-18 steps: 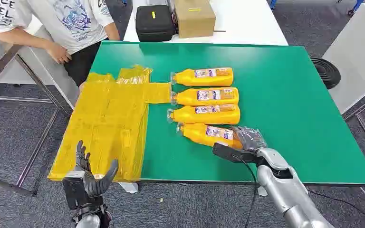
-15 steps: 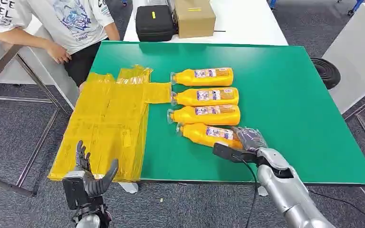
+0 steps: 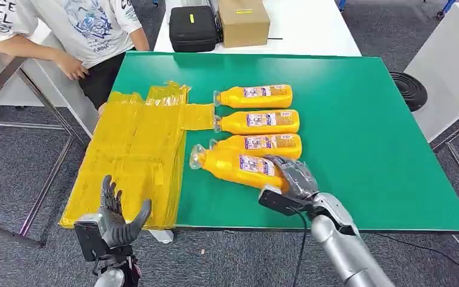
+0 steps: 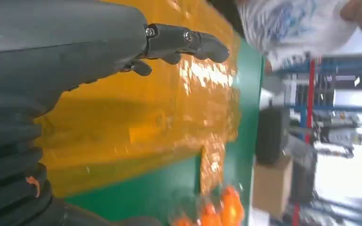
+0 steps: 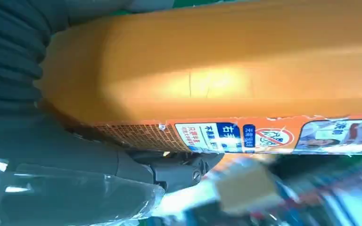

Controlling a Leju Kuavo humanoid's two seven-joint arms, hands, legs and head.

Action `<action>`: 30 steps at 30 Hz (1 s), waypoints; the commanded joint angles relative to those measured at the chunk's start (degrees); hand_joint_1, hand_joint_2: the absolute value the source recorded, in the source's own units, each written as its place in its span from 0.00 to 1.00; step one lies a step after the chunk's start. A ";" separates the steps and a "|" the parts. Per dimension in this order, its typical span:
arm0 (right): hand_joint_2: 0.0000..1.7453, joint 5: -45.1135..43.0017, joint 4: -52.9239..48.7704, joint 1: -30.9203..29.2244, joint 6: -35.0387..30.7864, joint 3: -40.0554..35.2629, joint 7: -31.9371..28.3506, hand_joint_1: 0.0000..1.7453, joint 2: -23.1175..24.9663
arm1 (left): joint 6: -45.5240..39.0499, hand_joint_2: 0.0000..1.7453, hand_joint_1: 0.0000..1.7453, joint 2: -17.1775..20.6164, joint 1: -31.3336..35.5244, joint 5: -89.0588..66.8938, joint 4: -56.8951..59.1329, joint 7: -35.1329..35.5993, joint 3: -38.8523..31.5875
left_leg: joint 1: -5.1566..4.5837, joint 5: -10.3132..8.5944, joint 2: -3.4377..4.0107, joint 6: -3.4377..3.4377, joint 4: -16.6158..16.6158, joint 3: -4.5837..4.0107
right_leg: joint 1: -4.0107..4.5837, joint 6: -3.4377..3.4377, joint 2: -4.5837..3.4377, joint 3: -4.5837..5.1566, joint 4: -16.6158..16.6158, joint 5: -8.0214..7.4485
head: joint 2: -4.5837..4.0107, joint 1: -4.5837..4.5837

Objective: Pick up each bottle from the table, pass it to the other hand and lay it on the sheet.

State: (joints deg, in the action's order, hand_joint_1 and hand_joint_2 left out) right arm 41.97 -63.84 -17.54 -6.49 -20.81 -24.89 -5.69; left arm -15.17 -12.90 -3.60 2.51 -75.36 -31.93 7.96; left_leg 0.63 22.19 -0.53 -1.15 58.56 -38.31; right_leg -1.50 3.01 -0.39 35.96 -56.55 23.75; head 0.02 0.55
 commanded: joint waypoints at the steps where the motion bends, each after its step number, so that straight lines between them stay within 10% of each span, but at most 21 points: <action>1: 1.00 -0.63 -2.19 -0.14 -0.29 1.92 -0.75 1.00 3.82 | 0.82 1.00 0.00 1.59 2.43 0.79 3.88 0.40 -0.50 | 0.03 0.14 -0.01 0.05 -0.06 0.43 | 0.07 -0.21 0.08 -0.44 0.07 0.15 | 0.00 0.04; 16: 1.00 -11.19 4.84 0.38 -6.09 6.14 -11.80 1.00 15.35 | 34.20 1.00 0.00 6.85 8.26 21.92 4.11 11.40 5.99 | 0.08 0.09 0.06 0.05 -0.08 0.35 | 0.15 -0.19 -0.01 -0.37 0.09 0.10 | 0.00 0.00; 30: 1.00 -12.32 10.38 -0.46 -4.10 2.77 -14.48 1.00 17.65 | 37.20 1.00 0.00 6.02 14.34 20.39 7.86 11.59 10.25 | 0.05 0.02 -0.03 0.03 -0.05 0.20 | 0.08 -0.15 0.07 -0.25 0.04 0.07 | 0.00 0.00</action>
State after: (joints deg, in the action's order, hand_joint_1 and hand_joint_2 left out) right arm 30.27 -62.71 -14.97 -11.74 -16.02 -38.54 10.06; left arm 21.03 -8.46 3.90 24.44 -74.01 -20.33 13.27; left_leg 0.66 22.16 -0.59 -1.15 58.56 -38.37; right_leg -1.48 3.01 -0.35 35.99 -56.56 23.77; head 0.02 0.55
